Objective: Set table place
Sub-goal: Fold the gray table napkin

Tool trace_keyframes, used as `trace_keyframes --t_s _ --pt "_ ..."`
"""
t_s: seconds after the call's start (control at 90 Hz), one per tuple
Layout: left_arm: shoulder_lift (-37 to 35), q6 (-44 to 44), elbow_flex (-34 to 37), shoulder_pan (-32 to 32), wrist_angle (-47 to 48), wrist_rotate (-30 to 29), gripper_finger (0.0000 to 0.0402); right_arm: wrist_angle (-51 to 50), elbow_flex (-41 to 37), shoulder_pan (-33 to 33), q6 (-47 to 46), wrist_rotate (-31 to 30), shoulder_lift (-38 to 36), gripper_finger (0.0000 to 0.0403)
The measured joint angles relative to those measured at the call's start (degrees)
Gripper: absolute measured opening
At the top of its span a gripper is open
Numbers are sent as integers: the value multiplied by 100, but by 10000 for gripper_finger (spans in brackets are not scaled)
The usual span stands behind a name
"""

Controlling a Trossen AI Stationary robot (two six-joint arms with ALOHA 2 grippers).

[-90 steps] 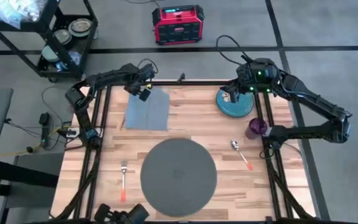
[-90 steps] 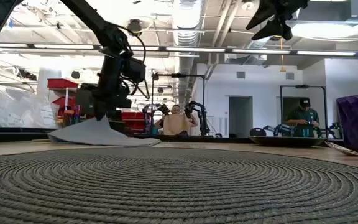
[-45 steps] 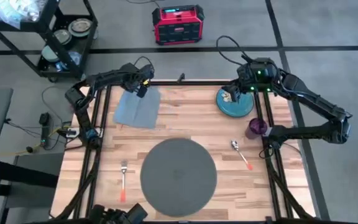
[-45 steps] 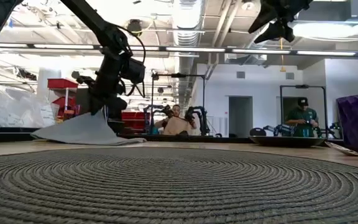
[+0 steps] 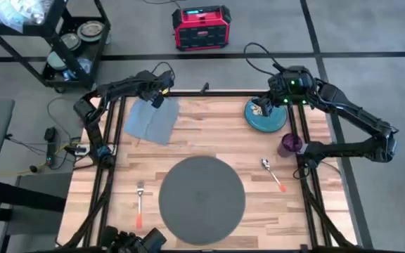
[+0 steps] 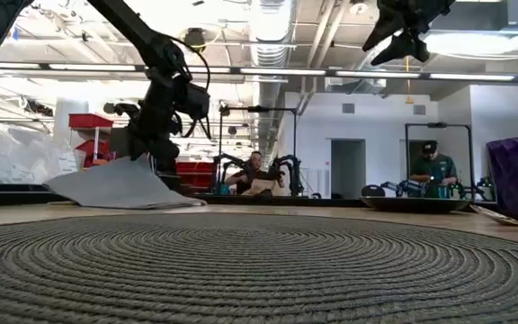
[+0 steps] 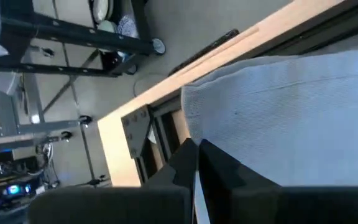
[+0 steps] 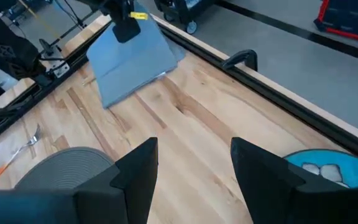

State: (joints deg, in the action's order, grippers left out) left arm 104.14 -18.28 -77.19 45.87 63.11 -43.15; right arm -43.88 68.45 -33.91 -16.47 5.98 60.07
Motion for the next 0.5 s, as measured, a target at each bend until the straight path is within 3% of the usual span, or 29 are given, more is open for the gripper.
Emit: trace_keyframes --t_s 0.267,0.444,0.5 --pt "0 642 0 39 -315 245 84 2 0 1 -14 0 0 191" --pt "0 481 0 114 -363 260 151 -24 0 17 -61 0 0 191" --pt "0 386 0 107 -376 548 164 -63 0 17 -61 0 0 191"
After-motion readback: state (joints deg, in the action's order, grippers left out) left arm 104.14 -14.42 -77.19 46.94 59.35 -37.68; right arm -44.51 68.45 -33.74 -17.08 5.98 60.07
